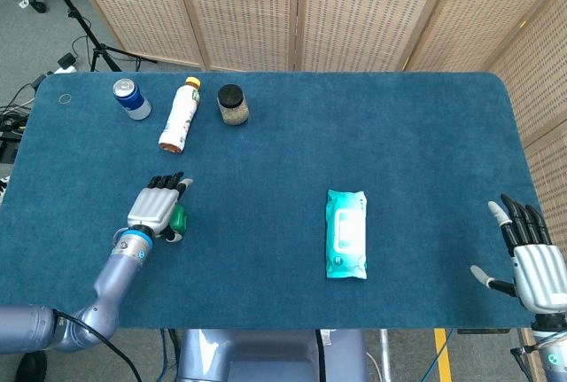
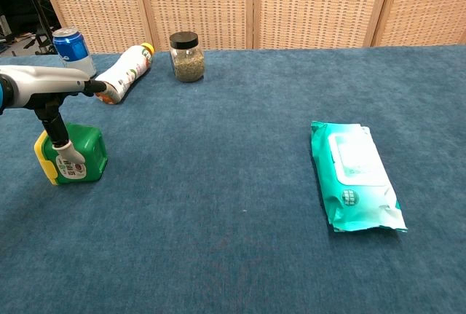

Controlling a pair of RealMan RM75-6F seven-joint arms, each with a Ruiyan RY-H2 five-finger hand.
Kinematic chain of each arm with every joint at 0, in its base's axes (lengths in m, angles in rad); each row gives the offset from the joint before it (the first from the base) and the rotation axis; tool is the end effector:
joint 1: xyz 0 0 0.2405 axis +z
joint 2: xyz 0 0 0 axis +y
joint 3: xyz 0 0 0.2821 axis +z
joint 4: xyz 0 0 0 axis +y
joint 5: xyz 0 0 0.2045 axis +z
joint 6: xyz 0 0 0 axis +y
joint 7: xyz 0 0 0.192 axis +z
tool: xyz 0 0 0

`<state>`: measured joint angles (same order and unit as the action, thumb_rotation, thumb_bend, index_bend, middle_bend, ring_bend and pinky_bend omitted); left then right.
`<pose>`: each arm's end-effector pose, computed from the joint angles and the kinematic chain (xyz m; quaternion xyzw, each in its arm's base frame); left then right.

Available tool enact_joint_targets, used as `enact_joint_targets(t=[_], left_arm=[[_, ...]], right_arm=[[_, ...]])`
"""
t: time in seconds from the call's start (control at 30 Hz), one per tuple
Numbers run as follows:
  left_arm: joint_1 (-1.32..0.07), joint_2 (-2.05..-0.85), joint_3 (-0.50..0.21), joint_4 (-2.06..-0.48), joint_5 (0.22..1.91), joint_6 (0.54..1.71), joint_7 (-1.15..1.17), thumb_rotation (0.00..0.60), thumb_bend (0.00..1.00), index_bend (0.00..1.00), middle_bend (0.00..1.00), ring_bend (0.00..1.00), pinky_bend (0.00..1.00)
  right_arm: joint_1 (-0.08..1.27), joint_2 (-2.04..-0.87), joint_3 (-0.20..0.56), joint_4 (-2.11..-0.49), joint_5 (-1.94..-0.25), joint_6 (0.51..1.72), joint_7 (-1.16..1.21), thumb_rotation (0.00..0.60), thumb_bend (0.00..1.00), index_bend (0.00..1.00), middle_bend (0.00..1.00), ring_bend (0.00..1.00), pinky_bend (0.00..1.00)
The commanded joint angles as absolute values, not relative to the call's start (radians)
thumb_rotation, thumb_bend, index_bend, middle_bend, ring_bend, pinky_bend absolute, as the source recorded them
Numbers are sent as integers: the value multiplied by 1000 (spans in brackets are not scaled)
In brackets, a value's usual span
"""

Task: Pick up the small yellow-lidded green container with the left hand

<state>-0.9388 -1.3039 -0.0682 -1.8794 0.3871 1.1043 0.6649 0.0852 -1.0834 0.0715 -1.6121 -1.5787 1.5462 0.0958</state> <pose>-0.1765 0.3879 0.0227 -0.7104 -0.4748 -0.2037 0.4779 -0.3127 -0.2338 0.1958 0.5906 -0.3639 0.4458 0.5657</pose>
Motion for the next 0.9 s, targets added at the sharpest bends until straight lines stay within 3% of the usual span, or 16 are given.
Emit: enact_joint_targets(t=[0.03,0.13,0.3,0.53,0.9], left_arm=[[-943,-1310,-61,-1877,366,1104,684,600,0,81,9,27,0],[-941,-1328,-60,-1858,356,1094,682,600,2,109,49,87,0],[-929,-1350,-62,-1831,372,1099,664,600,80,217,218,236,43],[-928,-1383,-65,-1808,344,1163,705,600,130,349,389,351,112],[-896,-1405,-79,-1774,415,1164,678,600,249,493,480,407,114]], right_arm=[[86,-1083,71,-1612,-1576,1542,98,600,0,0,0,0,0],[87,-1083,72,-1611,-1575,1541,101,600,0,0,0,0,0],[88,-1081,73,-1612,-1570,1537,108,600,0,0,0,0,0],[90,-1075,75,-1613,-1560,1529,121,600,0,0,0,0,0],[92,-1072,79,-1610,-1546,1518,143,600,0,0,0,0,0]])
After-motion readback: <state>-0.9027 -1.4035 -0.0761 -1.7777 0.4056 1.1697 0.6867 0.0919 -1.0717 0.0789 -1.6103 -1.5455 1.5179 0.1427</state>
